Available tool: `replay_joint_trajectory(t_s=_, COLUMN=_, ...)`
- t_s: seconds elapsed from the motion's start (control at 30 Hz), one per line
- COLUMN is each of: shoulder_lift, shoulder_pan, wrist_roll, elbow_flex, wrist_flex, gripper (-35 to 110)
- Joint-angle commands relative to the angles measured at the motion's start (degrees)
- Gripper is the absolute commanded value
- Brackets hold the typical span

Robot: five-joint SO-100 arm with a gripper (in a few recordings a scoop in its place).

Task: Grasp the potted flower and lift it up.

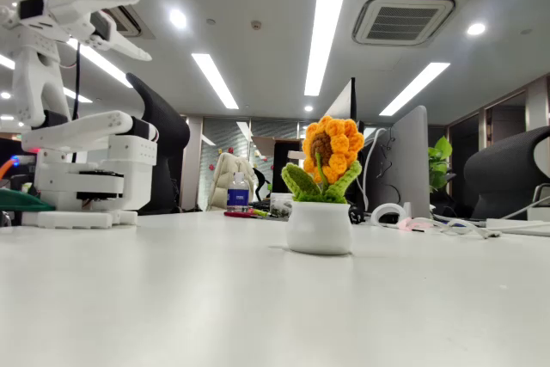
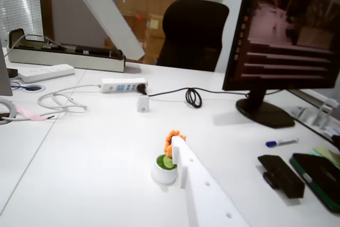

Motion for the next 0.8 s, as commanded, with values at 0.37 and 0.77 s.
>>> replay_joint_trajectory(t_s=0.37, shoulder_lift=0.0, shoulder_pan=7.5, wrist_roll=1.9, elbow_flex=1.7, wrist_flex=1.2, gripper=67)
replay_joint_trajectory(t_s=0.77, shoulder_lift=-0.1, shoulder_pan=15.7, wrist_roll=4.2, elbow_flex=2.1, wrist_flex=1.2, gripper=67)
